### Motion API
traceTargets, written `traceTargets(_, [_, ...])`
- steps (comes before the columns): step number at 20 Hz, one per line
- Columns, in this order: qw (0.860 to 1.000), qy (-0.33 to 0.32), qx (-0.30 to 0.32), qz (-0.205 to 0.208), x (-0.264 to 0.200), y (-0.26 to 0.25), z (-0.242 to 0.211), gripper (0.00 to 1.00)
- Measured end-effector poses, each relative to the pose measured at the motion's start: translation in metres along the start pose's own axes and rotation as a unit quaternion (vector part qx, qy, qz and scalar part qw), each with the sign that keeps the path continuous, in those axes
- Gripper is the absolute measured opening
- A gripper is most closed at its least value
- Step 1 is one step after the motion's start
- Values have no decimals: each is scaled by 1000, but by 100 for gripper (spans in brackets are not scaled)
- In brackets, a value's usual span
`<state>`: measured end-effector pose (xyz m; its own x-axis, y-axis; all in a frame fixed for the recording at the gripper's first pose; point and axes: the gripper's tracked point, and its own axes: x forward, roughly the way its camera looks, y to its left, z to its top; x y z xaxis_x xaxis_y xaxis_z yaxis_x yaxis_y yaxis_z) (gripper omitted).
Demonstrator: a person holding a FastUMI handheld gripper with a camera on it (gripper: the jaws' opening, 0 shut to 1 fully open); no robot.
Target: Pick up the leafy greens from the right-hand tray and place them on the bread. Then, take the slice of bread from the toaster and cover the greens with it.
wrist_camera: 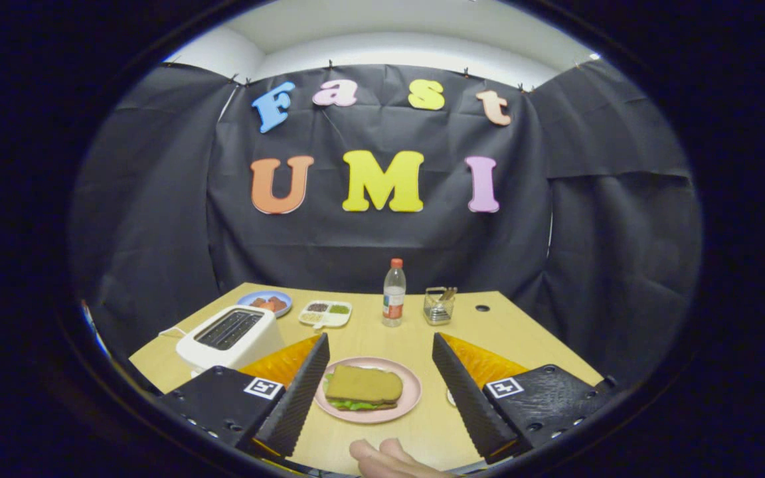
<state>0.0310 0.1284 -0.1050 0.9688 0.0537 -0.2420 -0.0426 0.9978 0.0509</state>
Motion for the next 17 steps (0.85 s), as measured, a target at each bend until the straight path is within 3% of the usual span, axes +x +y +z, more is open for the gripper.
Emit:
traceTargets(9, [997, -74, 17, 15, -123, 1, 39, 95])
traceTargets(17, [996, -89, 16, 25, -165, 4, 16, 95])
